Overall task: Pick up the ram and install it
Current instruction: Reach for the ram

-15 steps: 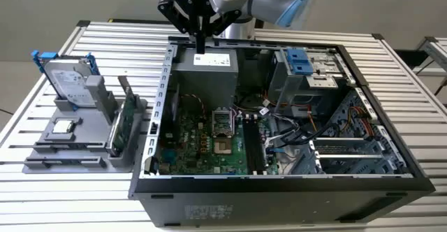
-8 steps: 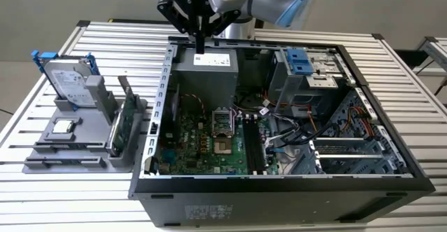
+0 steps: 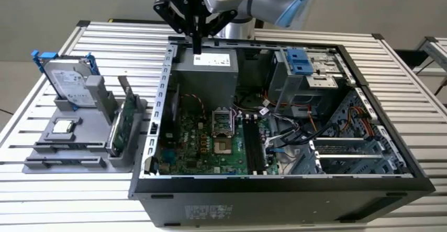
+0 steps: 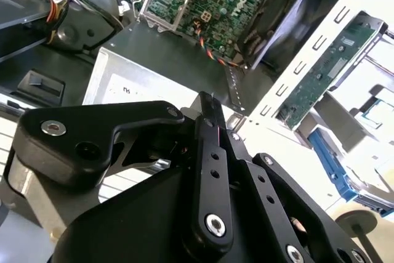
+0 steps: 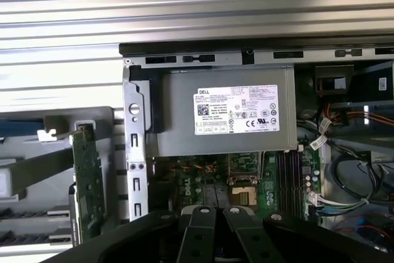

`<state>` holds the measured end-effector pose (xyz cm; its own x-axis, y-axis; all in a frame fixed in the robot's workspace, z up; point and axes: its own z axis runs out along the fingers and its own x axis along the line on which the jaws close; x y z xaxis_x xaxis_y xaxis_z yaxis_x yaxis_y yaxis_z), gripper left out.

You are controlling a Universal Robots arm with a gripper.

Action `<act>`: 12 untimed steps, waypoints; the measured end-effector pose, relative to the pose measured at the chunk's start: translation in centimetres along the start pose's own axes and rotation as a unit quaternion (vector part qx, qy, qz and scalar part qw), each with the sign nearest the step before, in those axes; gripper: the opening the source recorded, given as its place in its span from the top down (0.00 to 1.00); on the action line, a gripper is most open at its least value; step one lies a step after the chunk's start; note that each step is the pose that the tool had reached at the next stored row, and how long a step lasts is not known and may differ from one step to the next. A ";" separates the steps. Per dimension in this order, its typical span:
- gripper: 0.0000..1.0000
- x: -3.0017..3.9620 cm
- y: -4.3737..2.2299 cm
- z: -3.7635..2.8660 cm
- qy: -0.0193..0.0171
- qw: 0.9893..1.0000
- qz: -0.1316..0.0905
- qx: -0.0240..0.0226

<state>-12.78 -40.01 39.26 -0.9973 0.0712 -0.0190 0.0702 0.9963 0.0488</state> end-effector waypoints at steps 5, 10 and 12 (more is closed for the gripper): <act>1.00 0.19 -0.05 -0.01 0.000 1.000 0.000 0.000; 1.00 0.37 -0.08 -0.01 0.000 1.000 0.000 0.000; 1.00 0.47 -0.10 -0.02 0.000 1.000 0.000 0.000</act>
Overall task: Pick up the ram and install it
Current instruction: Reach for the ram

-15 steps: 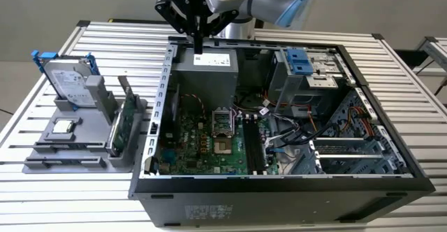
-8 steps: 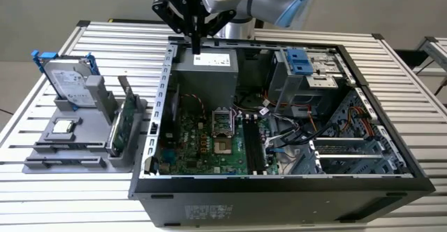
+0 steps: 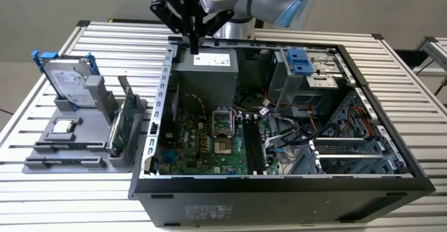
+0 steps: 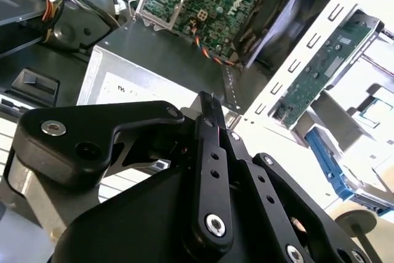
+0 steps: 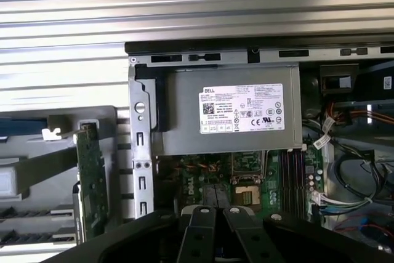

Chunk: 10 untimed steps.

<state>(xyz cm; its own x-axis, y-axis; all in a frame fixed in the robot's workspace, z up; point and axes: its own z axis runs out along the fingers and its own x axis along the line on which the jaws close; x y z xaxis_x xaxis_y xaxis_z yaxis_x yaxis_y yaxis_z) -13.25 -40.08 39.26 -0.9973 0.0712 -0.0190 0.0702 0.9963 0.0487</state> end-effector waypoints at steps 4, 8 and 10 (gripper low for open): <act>1.00 0.24 -0.05 -0.01 0.000 1.000 0.000 0.000; 1.00 0.51 -0.11 -0.01 0.000 1.000 0.000 0.000; 1.00 0.63 -0.14 -0.02 0.000 1.000 0.000 0.000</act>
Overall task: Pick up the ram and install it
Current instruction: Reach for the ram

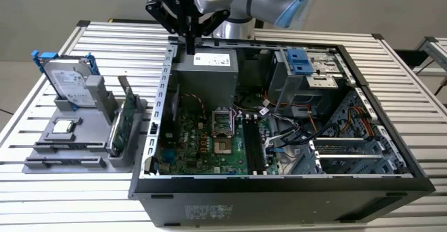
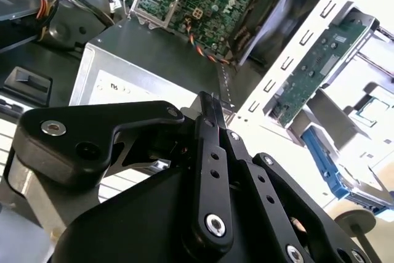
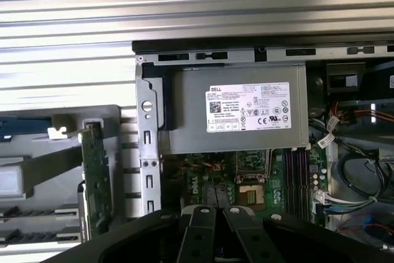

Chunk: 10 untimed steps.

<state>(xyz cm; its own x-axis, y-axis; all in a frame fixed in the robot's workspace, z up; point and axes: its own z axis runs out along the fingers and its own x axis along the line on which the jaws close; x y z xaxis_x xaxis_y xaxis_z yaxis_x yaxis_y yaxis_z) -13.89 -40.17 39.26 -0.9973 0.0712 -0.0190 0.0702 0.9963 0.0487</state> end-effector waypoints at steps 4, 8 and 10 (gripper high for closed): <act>1.00 0.23 -0.06 -0.01 0.000 1.000 0.000 0.000; 1.00 0.43 -0.13 -0.01 0.000 1.000 0.000 0.000; 1.00 0.54 -0.15 -0.02 0.000 1.000 0.000 0.000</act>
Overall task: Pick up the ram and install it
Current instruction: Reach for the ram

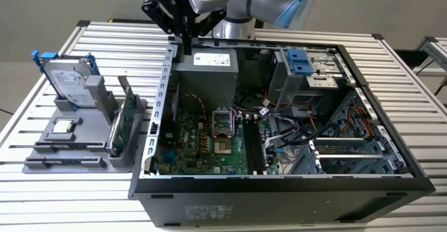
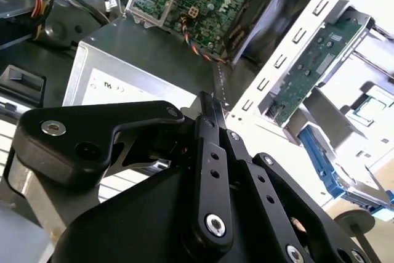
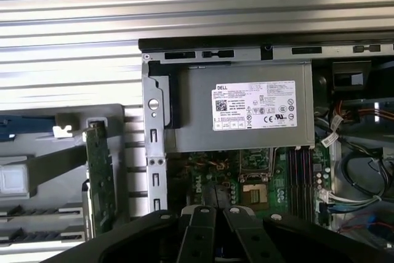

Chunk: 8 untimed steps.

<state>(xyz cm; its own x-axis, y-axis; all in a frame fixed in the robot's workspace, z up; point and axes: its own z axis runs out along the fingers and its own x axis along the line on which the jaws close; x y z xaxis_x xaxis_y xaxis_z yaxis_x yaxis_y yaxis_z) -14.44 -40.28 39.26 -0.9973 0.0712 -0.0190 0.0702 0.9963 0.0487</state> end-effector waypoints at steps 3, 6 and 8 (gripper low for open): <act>1.00 0.18 -0.05 -0.01 0.000 1.000 0.000 0.000; 1.00 0.38 -0.09 -0.01 0.000 1.000 0.000 0.000; 1.00 0.51 -0.13 -0.02 0.000 1.000 0.000 0.000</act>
<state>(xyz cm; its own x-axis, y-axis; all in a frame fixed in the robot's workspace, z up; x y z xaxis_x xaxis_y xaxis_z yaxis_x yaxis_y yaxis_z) -14.96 -40.38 39.26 -0.9973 0.0712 -0.0190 0.0702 0.9963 0.0487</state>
